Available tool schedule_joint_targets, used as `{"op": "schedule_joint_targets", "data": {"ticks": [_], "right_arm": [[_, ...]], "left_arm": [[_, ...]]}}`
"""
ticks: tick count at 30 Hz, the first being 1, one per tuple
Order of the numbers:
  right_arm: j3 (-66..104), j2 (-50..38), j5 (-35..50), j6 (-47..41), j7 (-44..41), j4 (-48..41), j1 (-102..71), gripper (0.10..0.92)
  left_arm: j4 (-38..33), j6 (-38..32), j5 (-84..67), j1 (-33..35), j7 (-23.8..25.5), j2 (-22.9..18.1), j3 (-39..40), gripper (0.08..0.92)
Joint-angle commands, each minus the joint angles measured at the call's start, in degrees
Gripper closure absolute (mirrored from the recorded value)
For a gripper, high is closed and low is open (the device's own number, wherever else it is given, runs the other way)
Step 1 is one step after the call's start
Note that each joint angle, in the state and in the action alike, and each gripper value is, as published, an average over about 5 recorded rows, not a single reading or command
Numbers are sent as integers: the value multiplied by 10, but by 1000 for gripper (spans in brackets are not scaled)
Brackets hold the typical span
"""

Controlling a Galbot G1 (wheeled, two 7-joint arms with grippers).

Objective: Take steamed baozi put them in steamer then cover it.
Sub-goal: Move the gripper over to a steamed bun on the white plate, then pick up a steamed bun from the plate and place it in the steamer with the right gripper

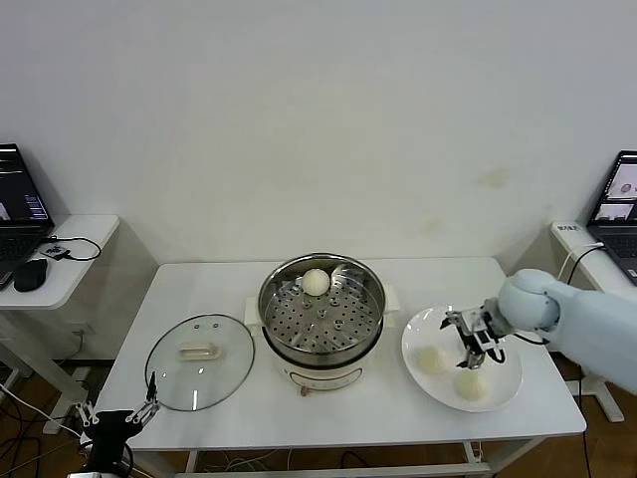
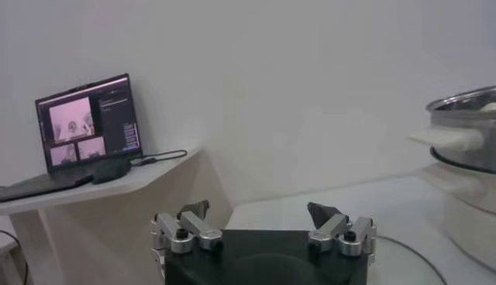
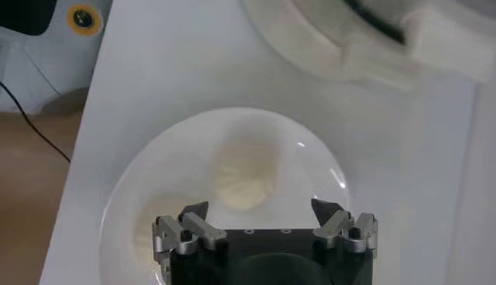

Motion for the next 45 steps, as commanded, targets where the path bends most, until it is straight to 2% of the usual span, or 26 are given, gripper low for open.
{"op": "schedule_joint_targets", "data": {"ticks": [1, 18, 31, 45], "right_arm": [[40, 39, -13, 1, 6, -49, -67, 202], [64, 77, -27, -2, 22, -83, -84, 207], [67, 68, -17, -8, 9, -76, -71, 399], [-25, -17, 101, -38, -28, 16, 178, 398]], "left_arm": [[1, 0, 1, 1, 0, 0, -2, 177], [3, -2, 1, 0, -1, -3, -2, 177], [2, -2, 2, 2, -1, -5, -1, 177], [-1, -1, 0, -4, 0, 3, 2, 177]]}}
